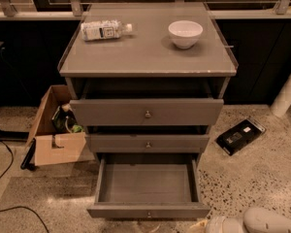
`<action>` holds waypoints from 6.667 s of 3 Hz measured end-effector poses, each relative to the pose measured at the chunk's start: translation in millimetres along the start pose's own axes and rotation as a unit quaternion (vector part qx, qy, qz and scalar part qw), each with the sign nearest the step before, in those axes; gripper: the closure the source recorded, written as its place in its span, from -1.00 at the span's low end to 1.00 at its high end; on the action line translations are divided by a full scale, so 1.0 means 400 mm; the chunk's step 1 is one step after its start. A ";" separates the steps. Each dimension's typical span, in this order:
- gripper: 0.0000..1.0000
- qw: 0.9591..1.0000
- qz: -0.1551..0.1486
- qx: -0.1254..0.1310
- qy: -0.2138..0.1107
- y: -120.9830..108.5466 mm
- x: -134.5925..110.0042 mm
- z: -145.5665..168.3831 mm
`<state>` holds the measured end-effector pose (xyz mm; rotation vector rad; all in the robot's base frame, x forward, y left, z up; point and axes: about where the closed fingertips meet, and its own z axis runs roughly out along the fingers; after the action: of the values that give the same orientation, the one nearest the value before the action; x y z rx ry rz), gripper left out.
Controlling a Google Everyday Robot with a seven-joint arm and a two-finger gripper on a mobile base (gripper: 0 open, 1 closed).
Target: Close bottom drawer
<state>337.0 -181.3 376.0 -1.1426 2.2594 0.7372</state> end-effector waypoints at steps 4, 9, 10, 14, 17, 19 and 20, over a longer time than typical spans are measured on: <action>1.00 0.998 0.043 -0.035 -0.009 -0.055 0.080 0.146; 1.00 0.995 0.094 -0.043 0.008 -0.169 0.157 0.302; 1.00 0.992 0.116 -0.043 0.008 -0.204 0.188 0.353; 1.00 0.987 0.158 -0.025 0.002 -0.378 0.212 0.530; 1.00 0.991 0.129 0.021 -0.012 -0.478 0.064 0.534; 1.00 0.989 0.122 0.084 -0.022 -0.531 0.009 0.518; 1.00 0.988 0.119 0.099 -0.024 -0.546 -0.001 0.511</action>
Offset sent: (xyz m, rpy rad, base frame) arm -0.0009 0.0023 -0.0188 -0.0042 0.0327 0.0053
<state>557.1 -156.1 175.0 -0.7627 2.3918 0.6050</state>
